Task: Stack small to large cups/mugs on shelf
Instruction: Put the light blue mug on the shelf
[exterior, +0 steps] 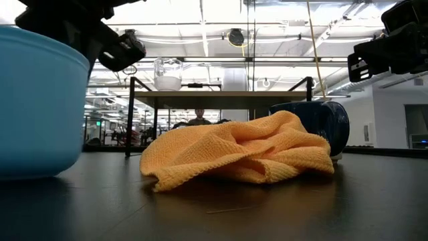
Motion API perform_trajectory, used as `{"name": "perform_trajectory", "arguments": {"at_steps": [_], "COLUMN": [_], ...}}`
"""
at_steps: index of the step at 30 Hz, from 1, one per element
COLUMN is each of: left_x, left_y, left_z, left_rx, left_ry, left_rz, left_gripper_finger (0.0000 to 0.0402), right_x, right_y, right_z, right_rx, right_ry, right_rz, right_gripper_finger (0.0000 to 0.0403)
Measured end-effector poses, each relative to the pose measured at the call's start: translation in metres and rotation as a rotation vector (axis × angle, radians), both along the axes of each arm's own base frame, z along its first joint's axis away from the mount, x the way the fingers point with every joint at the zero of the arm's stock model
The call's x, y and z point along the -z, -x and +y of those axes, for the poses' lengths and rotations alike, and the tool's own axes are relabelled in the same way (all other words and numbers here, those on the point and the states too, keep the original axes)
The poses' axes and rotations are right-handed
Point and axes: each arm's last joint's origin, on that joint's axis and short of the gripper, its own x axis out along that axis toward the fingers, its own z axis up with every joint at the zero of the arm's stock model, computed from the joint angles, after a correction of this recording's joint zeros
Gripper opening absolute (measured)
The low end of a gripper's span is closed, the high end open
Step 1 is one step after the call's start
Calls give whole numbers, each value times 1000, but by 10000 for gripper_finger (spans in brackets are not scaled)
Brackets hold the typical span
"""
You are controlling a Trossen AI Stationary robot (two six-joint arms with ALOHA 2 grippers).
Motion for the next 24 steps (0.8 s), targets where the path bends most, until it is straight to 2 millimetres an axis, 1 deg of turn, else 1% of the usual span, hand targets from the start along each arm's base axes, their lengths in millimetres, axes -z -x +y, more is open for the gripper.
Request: {"name": "perform_trajectory", "arguments": {"at_steps": [5,8,12,17,24], "left_x": [-4,-13,-33,-52,-69], "left_y": [-3,-4,4,19,38], "left_z": [1,4,13,22,32], "left_rx": [38,39,-4,-45,-76], "left_ry": [-24,-38,-77,-138,-191], "left_rz": [-66,-122,-190,-239,-261], "left_gripper_finger": [7,6,5,4,4], "right_x": [0,0,0,0,0], "right_y": [0,0,0,0,0], "right_z": [0,0,0,0,0], "right_rx": [0,0,0,0,0], "right_ry": [0,0,-2,0,4], "right_rz": [0,0,1,0,-1], "right_gripper_finger": [0,0,0,0,0]}}
